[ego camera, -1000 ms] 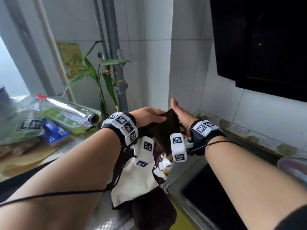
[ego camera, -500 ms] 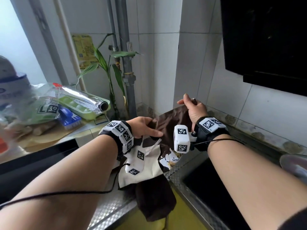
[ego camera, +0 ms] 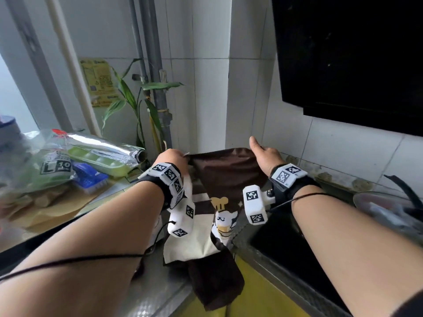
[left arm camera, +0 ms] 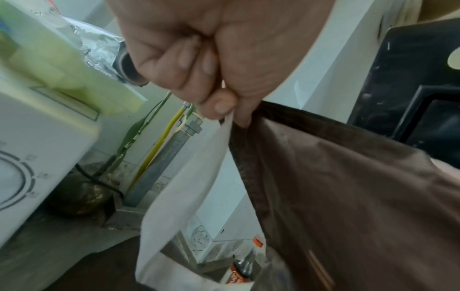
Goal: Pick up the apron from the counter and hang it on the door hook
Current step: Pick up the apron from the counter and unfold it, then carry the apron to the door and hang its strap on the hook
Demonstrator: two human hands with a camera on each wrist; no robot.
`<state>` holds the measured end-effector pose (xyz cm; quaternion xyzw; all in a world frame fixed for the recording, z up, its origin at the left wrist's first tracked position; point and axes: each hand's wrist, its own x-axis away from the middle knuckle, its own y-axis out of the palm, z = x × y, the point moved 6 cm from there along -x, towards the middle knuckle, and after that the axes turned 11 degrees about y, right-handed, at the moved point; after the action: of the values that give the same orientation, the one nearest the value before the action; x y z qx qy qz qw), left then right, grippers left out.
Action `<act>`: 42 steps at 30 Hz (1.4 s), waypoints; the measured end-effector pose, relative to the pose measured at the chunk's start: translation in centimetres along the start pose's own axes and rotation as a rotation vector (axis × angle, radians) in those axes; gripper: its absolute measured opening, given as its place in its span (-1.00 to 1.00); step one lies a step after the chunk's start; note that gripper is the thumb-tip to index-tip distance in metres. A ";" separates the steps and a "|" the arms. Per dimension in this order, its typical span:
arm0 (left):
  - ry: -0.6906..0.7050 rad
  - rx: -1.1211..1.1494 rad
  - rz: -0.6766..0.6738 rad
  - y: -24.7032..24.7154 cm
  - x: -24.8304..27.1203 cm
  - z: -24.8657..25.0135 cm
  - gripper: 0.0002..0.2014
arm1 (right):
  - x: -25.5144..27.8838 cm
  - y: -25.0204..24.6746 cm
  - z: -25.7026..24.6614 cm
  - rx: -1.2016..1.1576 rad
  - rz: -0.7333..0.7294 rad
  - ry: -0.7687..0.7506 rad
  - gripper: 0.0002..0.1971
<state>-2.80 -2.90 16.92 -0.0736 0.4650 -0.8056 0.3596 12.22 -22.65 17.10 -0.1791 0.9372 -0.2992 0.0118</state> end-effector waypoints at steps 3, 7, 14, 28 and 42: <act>-0.024 0.283 -0.038 0.4 0.3 0.2 -0.68 | 1.7 -0.9 1.0 0.014 0.018 0.024 -0.29; 0.094 0.375 0.008 -0.4 1.1 2.3 -0.81 | 4.5 -3.6 2.4 -0.039 0.168 0.041 -0.57; 0.343 0.523 -0.178 -0.5 4.7 9.8 -0.87 | 9.6 -3.0 1.1 0.003 0.007 -0.051 -0.53; 0.625 0.526 -0.241 -2.2 8.8 15.3 -0.85 | 18.0 -12.7 2.4 -0.226 0.445 -0.085 -0.71; 0.263 1.105 -0.441 2.5 11.2 21.6 -0.46 | 27.4 -22.5 12.1 -0.271 0.806 0.207 -0.68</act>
<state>0.07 -26.00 24.50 0.1294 -0.0077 -0.9856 0.1089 -4.47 -55.82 22.26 0.2321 0.9592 -0.1613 0.0098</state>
